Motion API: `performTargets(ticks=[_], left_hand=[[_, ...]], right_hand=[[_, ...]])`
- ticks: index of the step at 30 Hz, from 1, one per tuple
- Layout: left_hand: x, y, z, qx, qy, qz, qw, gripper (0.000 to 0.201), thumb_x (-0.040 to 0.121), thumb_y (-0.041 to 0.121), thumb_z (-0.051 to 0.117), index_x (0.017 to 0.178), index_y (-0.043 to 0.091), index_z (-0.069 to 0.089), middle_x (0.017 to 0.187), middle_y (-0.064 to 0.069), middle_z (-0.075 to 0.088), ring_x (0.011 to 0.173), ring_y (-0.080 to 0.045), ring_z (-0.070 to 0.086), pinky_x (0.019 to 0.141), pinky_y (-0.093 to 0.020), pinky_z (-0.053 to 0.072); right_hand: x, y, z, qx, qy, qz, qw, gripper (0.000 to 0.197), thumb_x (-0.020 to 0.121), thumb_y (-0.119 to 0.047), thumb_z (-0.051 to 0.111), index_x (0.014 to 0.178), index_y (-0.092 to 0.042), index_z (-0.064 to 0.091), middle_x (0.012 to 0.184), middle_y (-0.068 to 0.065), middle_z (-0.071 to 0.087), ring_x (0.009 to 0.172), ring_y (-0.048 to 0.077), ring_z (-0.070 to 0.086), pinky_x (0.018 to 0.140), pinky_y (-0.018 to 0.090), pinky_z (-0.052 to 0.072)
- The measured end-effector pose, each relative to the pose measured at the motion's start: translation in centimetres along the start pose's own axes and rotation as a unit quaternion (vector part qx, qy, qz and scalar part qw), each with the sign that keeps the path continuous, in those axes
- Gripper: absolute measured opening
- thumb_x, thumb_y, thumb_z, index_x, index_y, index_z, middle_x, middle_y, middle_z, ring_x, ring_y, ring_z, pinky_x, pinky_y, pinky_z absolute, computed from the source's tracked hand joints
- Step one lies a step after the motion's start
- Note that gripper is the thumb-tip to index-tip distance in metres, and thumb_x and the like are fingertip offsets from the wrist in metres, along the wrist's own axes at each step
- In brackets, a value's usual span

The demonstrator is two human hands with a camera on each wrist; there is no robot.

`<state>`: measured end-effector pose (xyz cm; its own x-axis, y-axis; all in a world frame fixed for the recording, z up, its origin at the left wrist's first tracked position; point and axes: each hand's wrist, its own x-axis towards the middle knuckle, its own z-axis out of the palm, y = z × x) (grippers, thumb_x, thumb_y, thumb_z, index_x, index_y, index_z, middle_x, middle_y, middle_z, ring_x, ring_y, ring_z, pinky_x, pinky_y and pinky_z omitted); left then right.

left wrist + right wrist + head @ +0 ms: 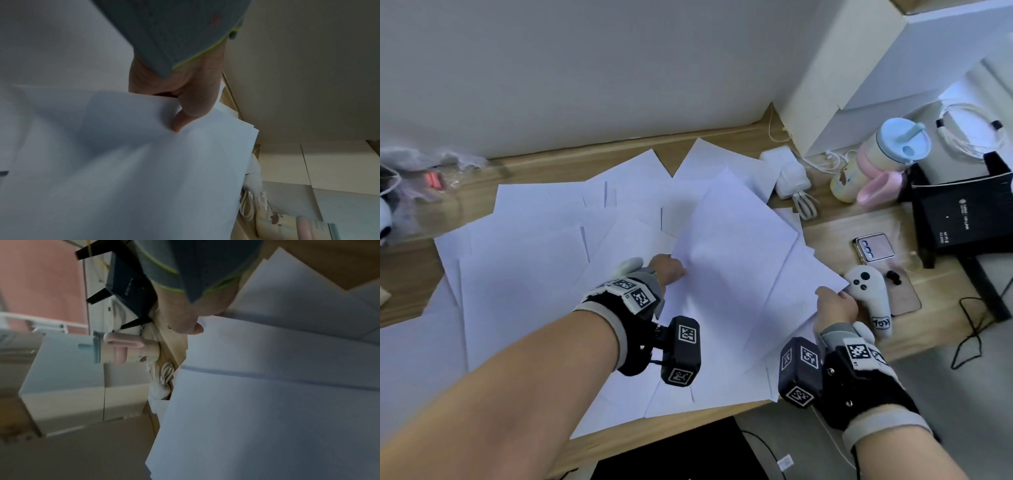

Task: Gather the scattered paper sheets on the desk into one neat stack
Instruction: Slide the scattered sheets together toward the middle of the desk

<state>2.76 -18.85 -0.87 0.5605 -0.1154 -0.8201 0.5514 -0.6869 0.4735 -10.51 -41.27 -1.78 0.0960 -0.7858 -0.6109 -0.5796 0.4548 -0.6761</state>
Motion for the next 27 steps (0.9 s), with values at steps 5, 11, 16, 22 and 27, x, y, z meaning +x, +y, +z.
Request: performTargets(ticks=[5, 11, 16, 22, 27], left_hand=[[-0.9, -1.0, -0.7, 0.012, 0.039, -0.005, 0.999, 0.042, 0.103, 0.019, 0.025, 0.120, -0.006, 0.054, 0.137, -0.021, 0.052, 0.130, -0.029, 0.046, 0.089, -0.026, 0.036], [0.0, -3.2, -2.1, -0.068, 0.044, -0.011, 0.997, 0.043, 0.092, 0.011, 0.056, 0.131, -0.005, 0.050, 0.132, -0.020, 0.056, 0.105, -0.024, 0.055, 0.071, -0.022, 0.045], [0.0, -5.2, -4.1, -0.121, -0.011, -0.012, 0.993, 0.043, 0.084, 0.009, 0.064, 0.123, -0.006, 0.057, 0.116, -0.019, 0.063, 0.109, -0.035, 0.061, 0.101, -0.041, 0.047], [-0.1, -7.2, -5.5, -0.129, -0.005, 0.010, 0.992, 0.036, 0.076, 0.006, 0.066, 0.111, -0.005, 0.062, 0.112, -0.023, 0.061, 0.102, -0.036, 0.061, 0.093, -0.041, 0.049], [0.1, -8.2, -6.6, -0.107, 0.008, 0.014, 0.994, 0.027, 0.086, -0.006, 0.041, 0.098, 0.005, 0.061, 0.084, -0.009, 0.054, 0.071, -0.023, 0.051, 0.064, -0.026, 0.041]], right_hand=[[0.6, 1.3, 1.1, -0.027, -0.193, 0.024, 0.980, 0.018, 0.083, -0.005, 0.061, 0.100, -0.010, 0.058, 0.086, 0.009, 0.058, 0.075, 0.022, 0.054, 0.068, 0.032, 0.045], [-0.7, 0.2, 2.3, -0.177, -0.231, -0.007, 0.957, 0.018, 0.092, 0.003, 0.037, 0.089, -0.008, 0.051, 0.081, 0.009, 0.052, 0.074, 0.024, 0.050, 0.065, 0.033, 0.044], [-2.0, -1.4, 4.0, -0.113, -0.296, 0.015, 0.948, 0.013, 0.097, -0.015, 0.043, 0.100, -0.009, 0.054, 0.081, 0.008, 0.058, 0.072, 0.022, 0.054, 0.065, 0.033, 0.047], [-4.3, 0.8, 6.1, -0.141, -0.335, 0.039, 0.931, 0.032, 0.090, -0.029, 0.057, 0.112, -0.007, 0.061, 0.101, 0.011, 0.066, 0.089, 0.027, 0.060, 0.074, 0.034, 0.049], [-5.5, 2.7, 7.4, -0.232, -0.344, 0.008, 0.910, 0.030, 0.089, -0.001, 0.053, 0.118, 0.006, 0.056, 0.093, 0.015, 0.059, 0.076, 0.027, 0.055, 0.060, 0.028, 0.044]])
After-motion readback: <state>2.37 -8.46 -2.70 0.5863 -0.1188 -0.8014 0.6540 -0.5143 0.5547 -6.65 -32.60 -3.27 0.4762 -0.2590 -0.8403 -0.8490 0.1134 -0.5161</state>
